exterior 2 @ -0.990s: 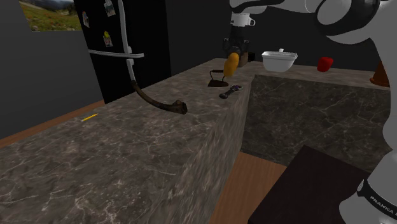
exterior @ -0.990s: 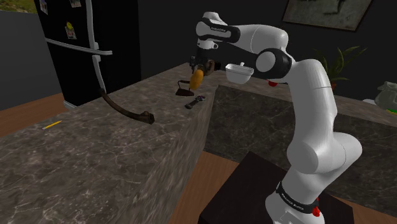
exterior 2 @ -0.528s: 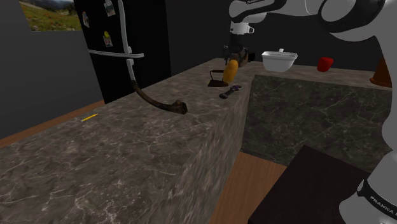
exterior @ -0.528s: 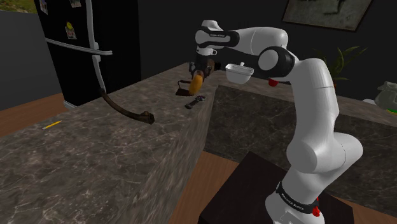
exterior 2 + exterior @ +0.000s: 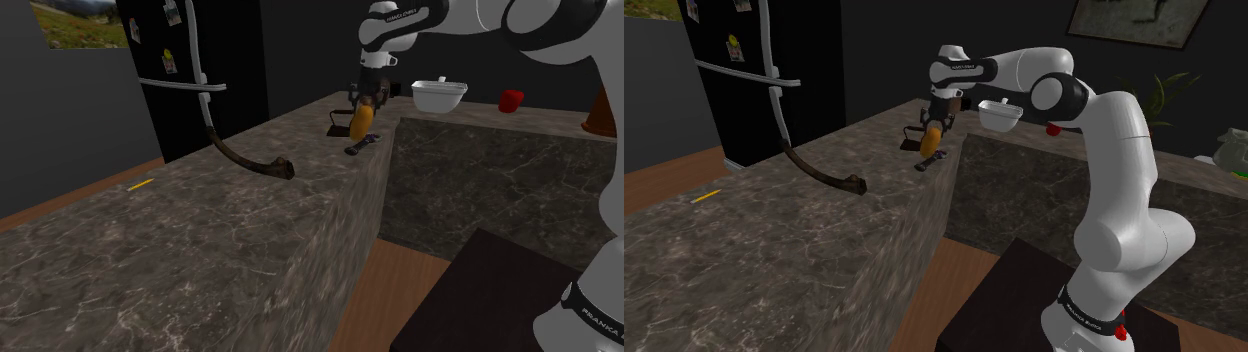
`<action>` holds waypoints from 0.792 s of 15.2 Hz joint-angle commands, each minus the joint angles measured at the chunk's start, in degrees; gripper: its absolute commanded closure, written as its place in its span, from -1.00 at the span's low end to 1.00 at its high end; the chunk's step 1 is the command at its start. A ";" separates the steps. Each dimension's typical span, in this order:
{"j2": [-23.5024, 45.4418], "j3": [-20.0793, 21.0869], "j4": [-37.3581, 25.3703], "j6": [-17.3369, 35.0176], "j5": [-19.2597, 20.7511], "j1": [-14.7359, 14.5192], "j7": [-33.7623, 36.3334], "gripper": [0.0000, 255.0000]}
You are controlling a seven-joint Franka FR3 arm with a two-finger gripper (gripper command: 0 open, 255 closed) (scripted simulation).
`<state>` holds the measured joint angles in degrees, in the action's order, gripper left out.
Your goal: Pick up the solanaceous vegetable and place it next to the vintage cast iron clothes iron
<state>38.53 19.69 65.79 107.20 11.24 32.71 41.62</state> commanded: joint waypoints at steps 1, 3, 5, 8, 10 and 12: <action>0.01 -0.04 1.60 1.62 0.05 0.22 0.07 1.00; 0.19 -0.10 2.88 3.05 0.14 0.34 0.16 1.00; 0.43 -0.17 4.05 4.43 0.26 0.44 0.26 1.00; 0.89 -0.30 5.62 6.44 0.45 0.55 0.40 1.00; 1.27 -0.40 6.56 7.73 0.59 0.59 0.50 1.00; 1.69 -0.53 7.42 9.00 0.73 0.61 0.59 1.00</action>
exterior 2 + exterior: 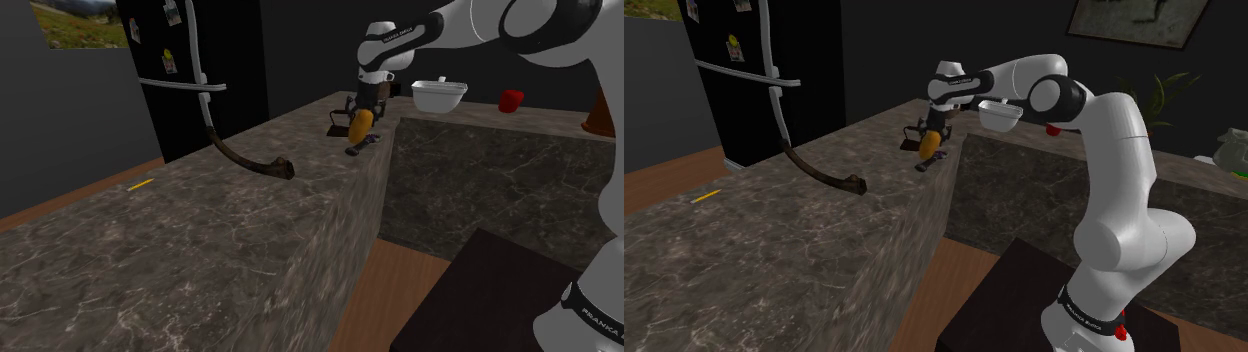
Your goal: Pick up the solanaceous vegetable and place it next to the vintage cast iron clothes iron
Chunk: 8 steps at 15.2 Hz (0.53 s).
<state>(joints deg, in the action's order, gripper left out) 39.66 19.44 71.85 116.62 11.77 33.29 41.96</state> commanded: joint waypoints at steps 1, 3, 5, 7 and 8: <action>0.79 -0.37 1.75 0.19 0.26 0.02 0.28 1.00; 1.09 -0.57 2.24 1.00 0.28 -0.06 0.30 1.00; 1.07 -0.71 2.24 1.01 0.17 -0.15 0.25 1.00; 1.05 -0.86 2.25 1.02 0.06 -0.26 0.20 1.00; 1.03 -0.96 2.25 1.03 -0.01 -0.32 0.17 1.00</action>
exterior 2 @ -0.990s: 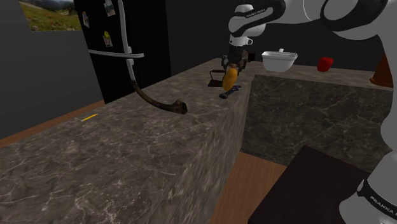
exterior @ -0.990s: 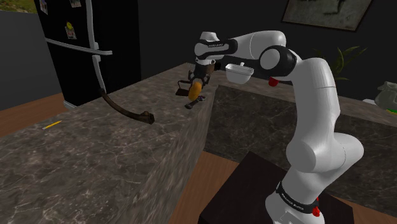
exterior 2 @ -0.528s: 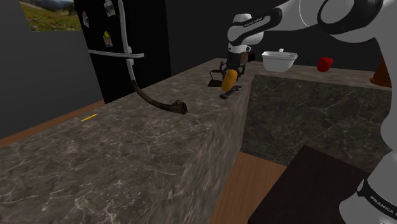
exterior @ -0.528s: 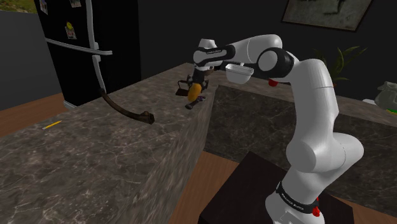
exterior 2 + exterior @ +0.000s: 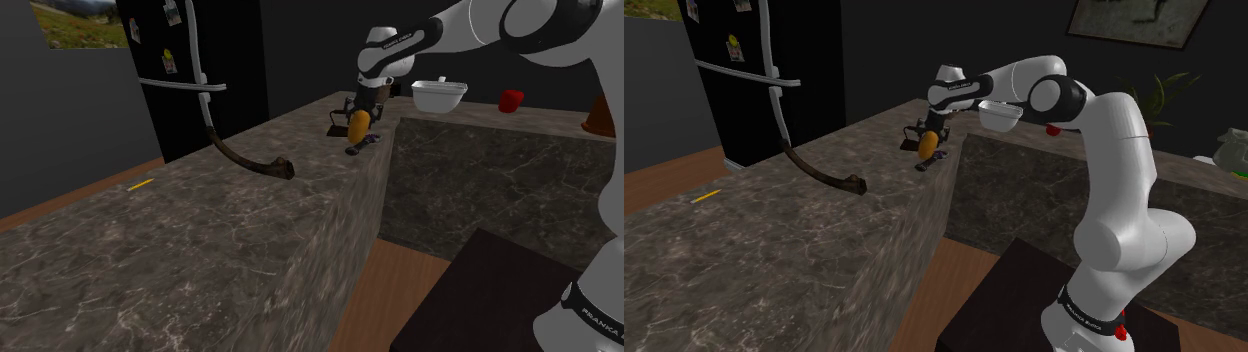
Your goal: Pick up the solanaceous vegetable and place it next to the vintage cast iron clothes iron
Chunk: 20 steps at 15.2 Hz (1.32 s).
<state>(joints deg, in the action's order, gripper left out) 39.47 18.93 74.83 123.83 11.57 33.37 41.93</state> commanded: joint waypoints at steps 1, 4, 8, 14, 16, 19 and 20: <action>1.21 -0.55 -0.73 -6.16 0.11 -0.47 0.16 1.00; 0.34 -0.49 -0.12 -6.46 -0.23 -0.17 -0.15 -1.00; 1.19 -0.69 -0.73 -6.15 0.01 -0.57 0.11 -1.00; -1.69 -0.14 -3.32 -11.53 -0.85 -0.34 -0.42 -1.00; -1.68 -0.14 -3.33 -11.53 -0.84 -0.34 -0.42 -1.00; -1.68 -0.14 -3.34 -11.53 -0.84 -0.34 -0.42 -1.00; -1.68 -0.14 -3.34 -11.53 -0.84 -0.34 -0.42 -1.00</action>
